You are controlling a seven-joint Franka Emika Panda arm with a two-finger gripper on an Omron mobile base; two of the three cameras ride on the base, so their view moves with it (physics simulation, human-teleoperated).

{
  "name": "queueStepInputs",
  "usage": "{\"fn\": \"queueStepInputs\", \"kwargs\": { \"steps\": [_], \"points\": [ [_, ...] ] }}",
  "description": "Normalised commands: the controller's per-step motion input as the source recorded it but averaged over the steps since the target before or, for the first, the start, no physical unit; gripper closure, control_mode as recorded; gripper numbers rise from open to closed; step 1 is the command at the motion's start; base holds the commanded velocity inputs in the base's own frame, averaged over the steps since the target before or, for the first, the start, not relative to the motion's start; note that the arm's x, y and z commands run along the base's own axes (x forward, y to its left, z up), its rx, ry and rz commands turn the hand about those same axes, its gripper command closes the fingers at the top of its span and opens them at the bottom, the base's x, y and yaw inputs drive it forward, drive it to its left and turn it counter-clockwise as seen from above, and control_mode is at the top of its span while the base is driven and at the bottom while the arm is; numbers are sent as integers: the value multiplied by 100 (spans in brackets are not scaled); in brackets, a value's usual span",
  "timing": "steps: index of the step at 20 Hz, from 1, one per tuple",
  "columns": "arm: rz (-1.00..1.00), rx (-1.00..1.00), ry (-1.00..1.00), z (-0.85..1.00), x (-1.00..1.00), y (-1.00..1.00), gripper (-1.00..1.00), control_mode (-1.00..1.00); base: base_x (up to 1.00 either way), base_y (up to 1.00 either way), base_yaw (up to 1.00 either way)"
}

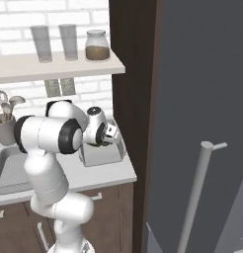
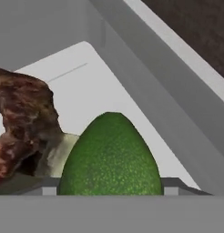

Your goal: Place one avocado and one steak in each tupperware on the nearby counter, to pack two identical lunches.

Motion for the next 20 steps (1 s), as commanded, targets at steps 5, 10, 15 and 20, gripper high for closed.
{"fn": "queueStepInputs", "kwargs": {
  "steps": [5,10,15,20],
  "points": [
    [0,0,-7,73,-61,25,-100,-100,0,0,0],
    [-1,0,-7,54,-98,4,-100,-100,0,0,0],
    [0,1,-19,48,-100,-1,-100,-100,0,0,0],
    [0,0,-29,58,-100,0,-100,-100,0,0,0]
  ]
}}
